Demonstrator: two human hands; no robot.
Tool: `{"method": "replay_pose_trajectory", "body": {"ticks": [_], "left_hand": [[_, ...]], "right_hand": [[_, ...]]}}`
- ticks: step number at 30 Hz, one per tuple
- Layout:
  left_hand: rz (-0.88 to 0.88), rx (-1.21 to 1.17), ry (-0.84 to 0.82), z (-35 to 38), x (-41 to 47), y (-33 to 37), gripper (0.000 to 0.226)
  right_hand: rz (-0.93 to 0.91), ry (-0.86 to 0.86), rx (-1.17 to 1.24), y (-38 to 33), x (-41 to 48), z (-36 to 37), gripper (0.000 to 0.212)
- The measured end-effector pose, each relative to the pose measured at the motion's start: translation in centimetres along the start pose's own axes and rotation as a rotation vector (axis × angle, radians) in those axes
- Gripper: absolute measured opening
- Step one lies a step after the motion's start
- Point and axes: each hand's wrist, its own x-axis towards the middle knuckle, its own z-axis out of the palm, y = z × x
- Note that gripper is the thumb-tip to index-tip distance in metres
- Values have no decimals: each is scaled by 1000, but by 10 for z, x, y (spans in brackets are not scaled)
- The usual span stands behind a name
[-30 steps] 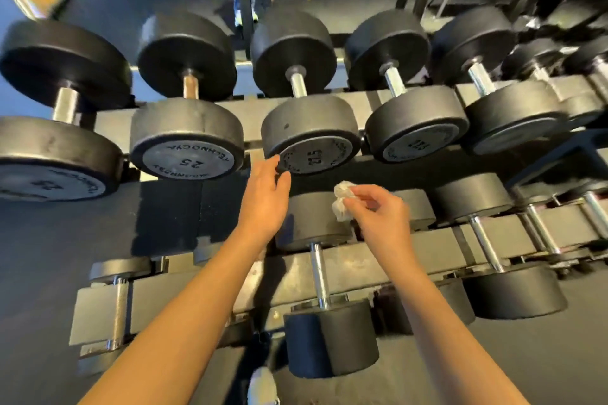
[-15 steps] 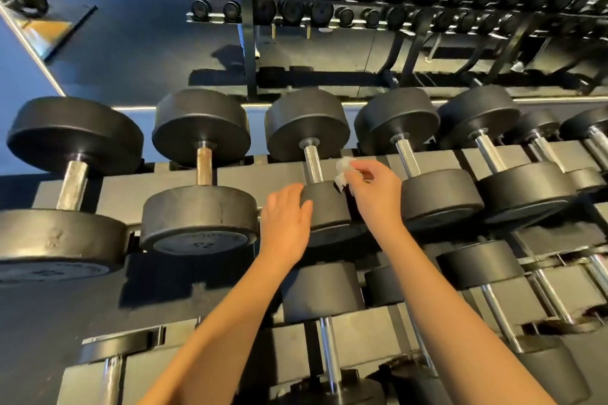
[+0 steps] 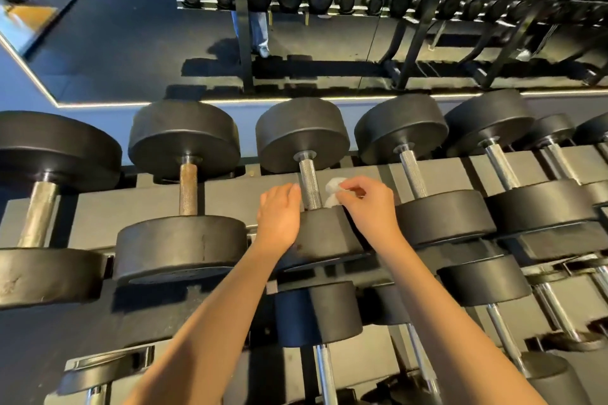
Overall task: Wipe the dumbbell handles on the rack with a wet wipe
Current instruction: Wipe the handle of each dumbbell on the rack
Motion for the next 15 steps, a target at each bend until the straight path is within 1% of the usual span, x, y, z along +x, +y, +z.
{"method": "replay_pose_trajectory", "body": {"ticks": [3,4,6,7,10,11,13,15], "left_hand": [[13,5,-25,1,7,-2,61],[17,36,-34,2,9,-6,62],[25,103,-44,3,10,-10,37],[43,100,-35,0,10,-10,30],[120,114,7,-18,15,-7,35],[135,151,5,-24,18,-6,39],[160,179,10,-36,26,-8,44],[182,181,58,-43,39,-11,47]], "right_hand": [[55,-103,-59,3,15,-2,15],[69,-139,-80,3,21,-1,15],[90,-202,-127,3,32,1,17],[97,-220,-143,1,36,4,17],[132,-273,-167,-4,49,14,11],[146,-322,-179,-6,53,17,10],[172,-451,-213,-8,58,22,14],[187,-535,-254,-9,62,24,12]]}}
